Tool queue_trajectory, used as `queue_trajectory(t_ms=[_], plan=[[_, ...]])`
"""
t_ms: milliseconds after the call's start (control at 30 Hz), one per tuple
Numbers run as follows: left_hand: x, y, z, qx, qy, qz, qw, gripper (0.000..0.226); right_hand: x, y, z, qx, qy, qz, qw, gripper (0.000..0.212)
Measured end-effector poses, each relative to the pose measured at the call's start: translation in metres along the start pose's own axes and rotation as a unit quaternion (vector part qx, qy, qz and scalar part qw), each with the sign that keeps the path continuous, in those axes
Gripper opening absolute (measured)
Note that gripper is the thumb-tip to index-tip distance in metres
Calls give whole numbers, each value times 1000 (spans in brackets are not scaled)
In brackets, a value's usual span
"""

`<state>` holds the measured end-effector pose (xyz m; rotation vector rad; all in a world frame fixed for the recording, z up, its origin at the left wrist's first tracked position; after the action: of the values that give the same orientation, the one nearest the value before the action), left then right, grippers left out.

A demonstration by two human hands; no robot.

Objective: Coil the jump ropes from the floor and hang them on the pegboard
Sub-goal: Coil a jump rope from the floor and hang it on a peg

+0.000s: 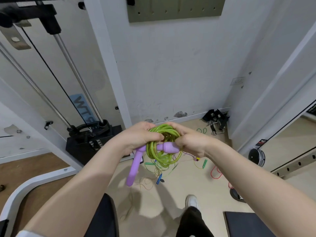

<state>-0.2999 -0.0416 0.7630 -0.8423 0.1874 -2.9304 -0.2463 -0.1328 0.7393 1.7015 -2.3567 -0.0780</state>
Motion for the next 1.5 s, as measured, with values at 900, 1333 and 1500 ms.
queue_trajectory(t_ms=[900,1333,1500], plan=[[-244,-69,160,-89,24,174,980,8,-175,-267,-114,533,-42,99,839,40],[-239,-114,200,141,99,-28,985,10,-209,-236,-156,16,-147,-63,987,50],[-227,-136,199,94,132,7,987,16,-218,-212,-155,-36,-156,-116,980,46]])
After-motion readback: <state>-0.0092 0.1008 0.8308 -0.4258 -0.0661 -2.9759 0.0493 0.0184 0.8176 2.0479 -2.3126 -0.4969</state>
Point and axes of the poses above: each hand's wrist, its own x-axis away from the middle knuckle, its own y-axis out of the palm, z = x × y, the point moved 7 cm from there along -x, towards the middle knuckle, and after that the axes turned 9 degrees about -y, right-handed, at the moved point
